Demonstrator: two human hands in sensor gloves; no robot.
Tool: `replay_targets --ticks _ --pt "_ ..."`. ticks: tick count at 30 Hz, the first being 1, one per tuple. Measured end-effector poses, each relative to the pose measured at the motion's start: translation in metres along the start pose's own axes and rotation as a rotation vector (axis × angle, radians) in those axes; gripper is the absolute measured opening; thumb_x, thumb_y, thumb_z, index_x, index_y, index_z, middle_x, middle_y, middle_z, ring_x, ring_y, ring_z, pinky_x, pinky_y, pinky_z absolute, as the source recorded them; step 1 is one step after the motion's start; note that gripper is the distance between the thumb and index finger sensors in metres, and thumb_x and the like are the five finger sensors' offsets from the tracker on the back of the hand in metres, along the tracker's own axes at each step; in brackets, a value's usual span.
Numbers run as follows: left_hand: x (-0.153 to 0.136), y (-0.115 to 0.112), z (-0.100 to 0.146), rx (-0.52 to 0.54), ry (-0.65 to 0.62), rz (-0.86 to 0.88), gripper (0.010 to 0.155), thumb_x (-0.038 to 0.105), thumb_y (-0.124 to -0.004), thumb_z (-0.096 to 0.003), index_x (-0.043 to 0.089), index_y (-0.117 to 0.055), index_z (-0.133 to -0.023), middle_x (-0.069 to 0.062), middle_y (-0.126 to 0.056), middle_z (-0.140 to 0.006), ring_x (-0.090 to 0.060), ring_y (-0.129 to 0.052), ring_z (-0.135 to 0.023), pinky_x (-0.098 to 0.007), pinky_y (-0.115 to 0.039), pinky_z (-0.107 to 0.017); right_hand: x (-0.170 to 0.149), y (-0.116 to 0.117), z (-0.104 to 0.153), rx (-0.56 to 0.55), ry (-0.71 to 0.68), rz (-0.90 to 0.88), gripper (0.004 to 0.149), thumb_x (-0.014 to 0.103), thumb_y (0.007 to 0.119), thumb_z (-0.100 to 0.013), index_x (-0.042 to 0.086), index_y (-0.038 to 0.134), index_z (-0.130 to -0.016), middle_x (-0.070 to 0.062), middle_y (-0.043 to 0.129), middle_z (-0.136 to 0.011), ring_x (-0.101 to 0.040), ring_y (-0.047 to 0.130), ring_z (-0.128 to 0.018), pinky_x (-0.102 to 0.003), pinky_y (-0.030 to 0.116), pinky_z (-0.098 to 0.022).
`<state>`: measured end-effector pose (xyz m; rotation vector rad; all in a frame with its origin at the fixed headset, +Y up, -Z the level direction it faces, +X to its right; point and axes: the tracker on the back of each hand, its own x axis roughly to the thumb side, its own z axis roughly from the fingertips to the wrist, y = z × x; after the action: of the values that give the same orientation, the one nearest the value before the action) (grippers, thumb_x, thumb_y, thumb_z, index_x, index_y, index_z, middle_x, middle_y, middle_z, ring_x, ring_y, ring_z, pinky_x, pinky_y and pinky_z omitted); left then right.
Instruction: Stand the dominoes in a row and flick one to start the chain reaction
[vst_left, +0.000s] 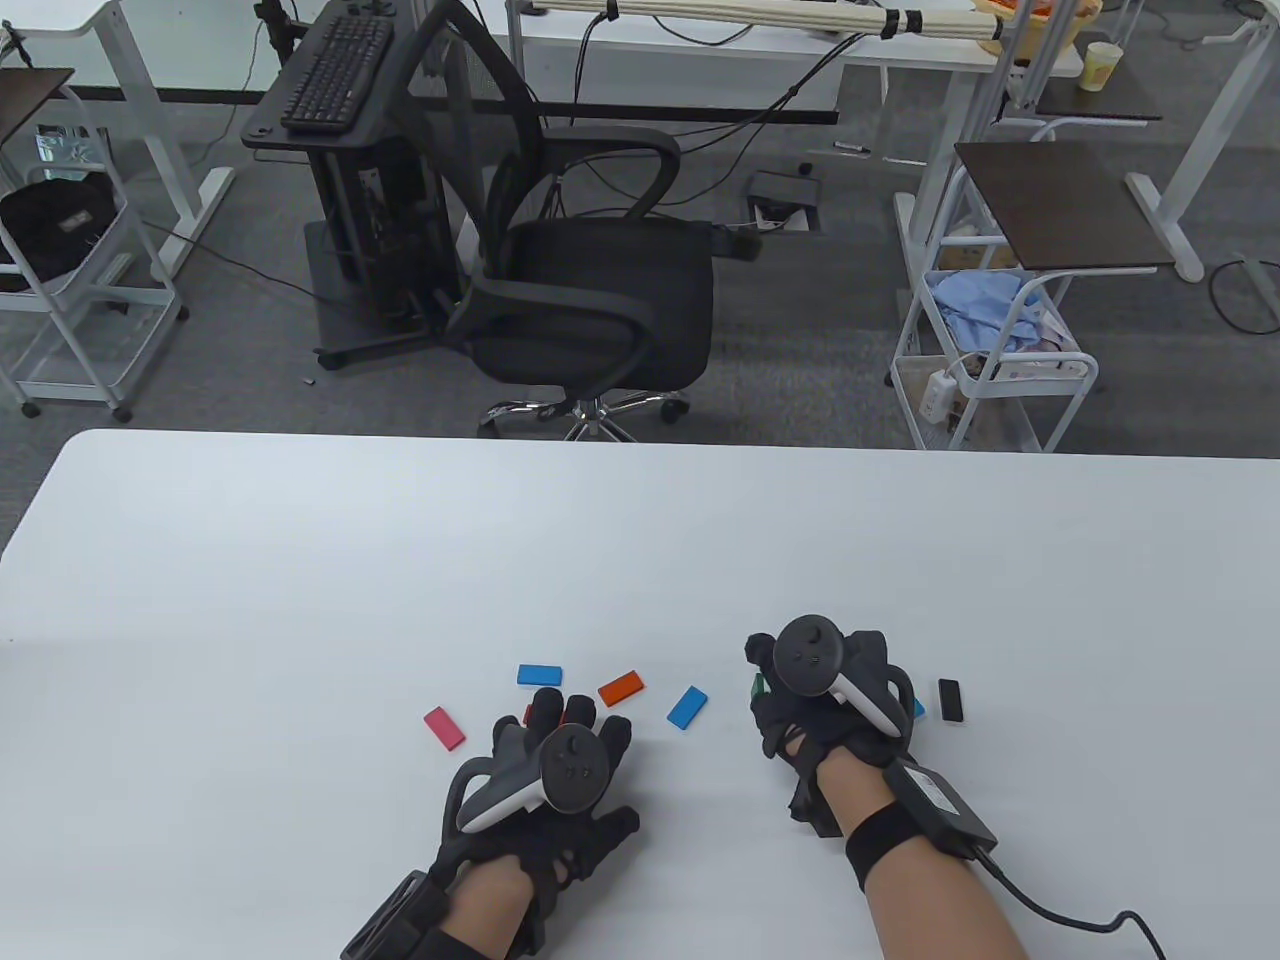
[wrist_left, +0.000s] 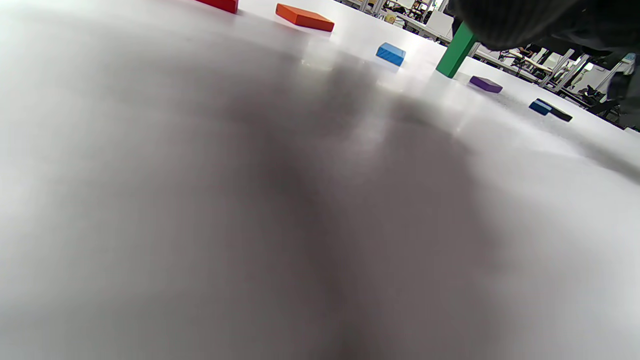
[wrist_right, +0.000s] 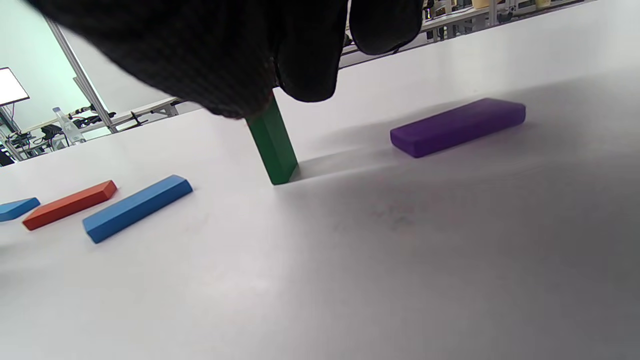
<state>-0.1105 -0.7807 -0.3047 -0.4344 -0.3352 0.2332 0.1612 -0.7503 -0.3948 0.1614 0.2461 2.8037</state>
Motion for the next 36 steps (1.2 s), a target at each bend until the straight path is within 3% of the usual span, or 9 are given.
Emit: replay_targets --ticks 13,25,36 --pt "0.0 0.0 0.0 0.001 0.002 0.0 0.082 0.063 -0.06 -0.0463 0.035 -0.01 -0.105 -0.006 0.008 -0.112 -0.035 0.019 -0.098 -0.068 0.002 -0.066 -0.019 -0.022 0.001 -0.006 0.043 0.073 0.06 0.027 0.087 -0.048 0.027 0.051 -0.097 -0.006 0.064 -0.103 -0.044 0.039 -0.1 -0.066 0.017 -0.073" --pt "0.0 0.001 0.001 0.0 0.008 0.001 0.082 0.063 -0.06 -0.0465 0.035 -0.01 -0.105 -0.006 0.008 -0.112 -0.035 0.018 -0.098 -0.068 0.002 -0.066 -0.038 -0.001 -0.005 0.098 0.115 0.177 0.062 0.028 0.088 -0.049 0.034 0.051 -0.098 0.001 0.059 -0.107 -0.044 0.03 -0.101 -0.065 0.014 -0.072" --pt "-0.001 0.001 0.001 0.001 0.009 0.006 0.082 0.063 -0.06 -0.0465 0.034 -0.01 -0.105 -0.006 0.008 -0.112 -0.035 0.018 -0.098 -0.068 0.002 -0.066 -0.038 0.008 -0.006 0.087 0.135 0.265 0.063 0.028 0.089 -0.048 0.034 0.051 -0.098 0.003 0.058 -0.107 -0.043 0.032 -0.1 -0.065 0.014 -0.072"
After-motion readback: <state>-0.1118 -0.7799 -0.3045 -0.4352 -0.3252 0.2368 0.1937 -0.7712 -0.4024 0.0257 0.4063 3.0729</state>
